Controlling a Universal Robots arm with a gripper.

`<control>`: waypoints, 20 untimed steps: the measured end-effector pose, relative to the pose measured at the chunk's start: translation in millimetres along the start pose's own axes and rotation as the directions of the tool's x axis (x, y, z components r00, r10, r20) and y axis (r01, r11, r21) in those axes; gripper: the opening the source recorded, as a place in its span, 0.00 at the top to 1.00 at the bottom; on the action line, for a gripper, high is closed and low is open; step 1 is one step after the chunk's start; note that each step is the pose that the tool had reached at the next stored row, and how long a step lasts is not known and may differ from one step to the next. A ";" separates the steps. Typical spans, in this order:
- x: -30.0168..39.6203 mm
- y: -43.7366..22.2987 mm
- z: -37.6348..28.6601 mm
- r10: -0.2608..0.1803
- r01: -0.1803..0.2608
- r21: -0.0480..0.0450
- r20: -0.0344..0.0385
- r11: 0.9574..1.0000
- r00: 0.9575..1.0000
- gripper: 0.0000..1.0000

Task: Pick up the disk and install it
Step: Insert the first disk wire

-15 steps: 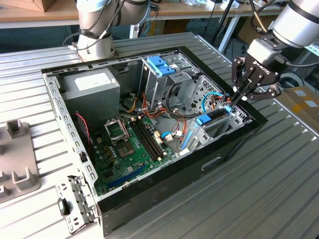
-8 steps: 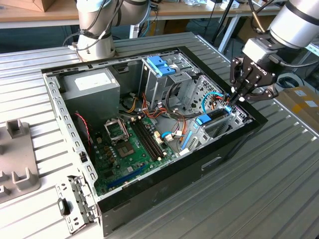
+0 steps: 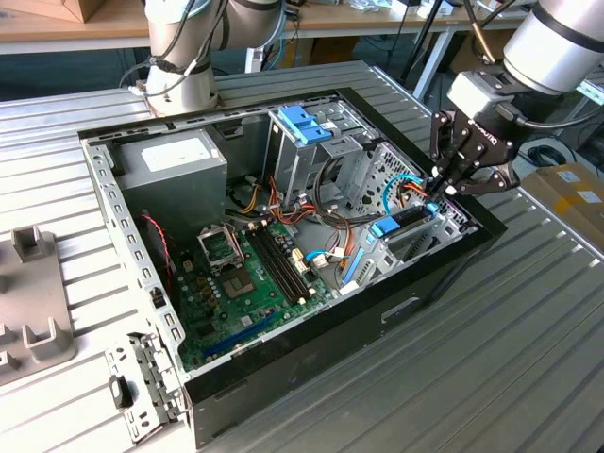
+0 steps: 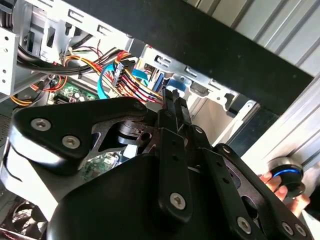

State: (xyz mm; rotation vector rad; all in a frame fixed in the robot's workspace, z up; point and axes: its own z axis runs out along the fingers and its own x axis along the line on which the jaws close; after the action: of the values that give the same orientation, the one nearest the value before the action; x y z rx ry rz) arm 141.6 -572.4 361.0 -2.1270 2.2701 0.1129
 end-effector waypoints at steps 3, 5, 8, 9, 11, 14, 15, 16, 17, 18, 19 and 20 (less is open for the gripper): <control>0.1 6.8 2.4 0.026 -0.026 0.002 0.001 1.000 1.000 0.83; 0.5 10.7 3.6 0.031 -0.031 0.002 0.001 1.000 1.000 0.83; 0.8 13.8 8.5 0.038 -0.038 0.003 0.001 0.999 0.999 0.83; 0.8 13.9 9.2 0.038 -0.038 0.003 0.001 0.999 0.999 0.83; 0.5 13.9 10.6 0.038 -0.038 0.003 0.001 0.999 0.999 0.83; -0.7 14.0 11.7 0.038 -0.038 0.003 0.001 0.999 0.999 0.83; -1.5 14.0 11.9 0.038 -0.038 0.003 0.001 0.999 0.999 0.83; -1.9 14.1 12.1 0.038 -0.038 0.003 0.001 0.999 0.999 0.83; -2.1 14.1 12.2 0.037 -0.037 0.003 0.001 0.999 0.999 0.83; -2.0 14.0 12.2 0.036 -0.036 0.003 0.001 0.999 0.999 0.83; -2.1 14.0 12.3 0.036 -0.036 0.003 0.001 0.999 0.999 0.83; -2.1 13.9 12.4 0.036 -0.036 0.002 0.001 0.999 0.999 0.83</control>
State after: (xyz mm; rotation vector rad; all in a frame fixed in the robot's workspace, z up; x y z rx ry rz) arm 127.5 -568.5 349.3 -2.0853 2.3069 0.1119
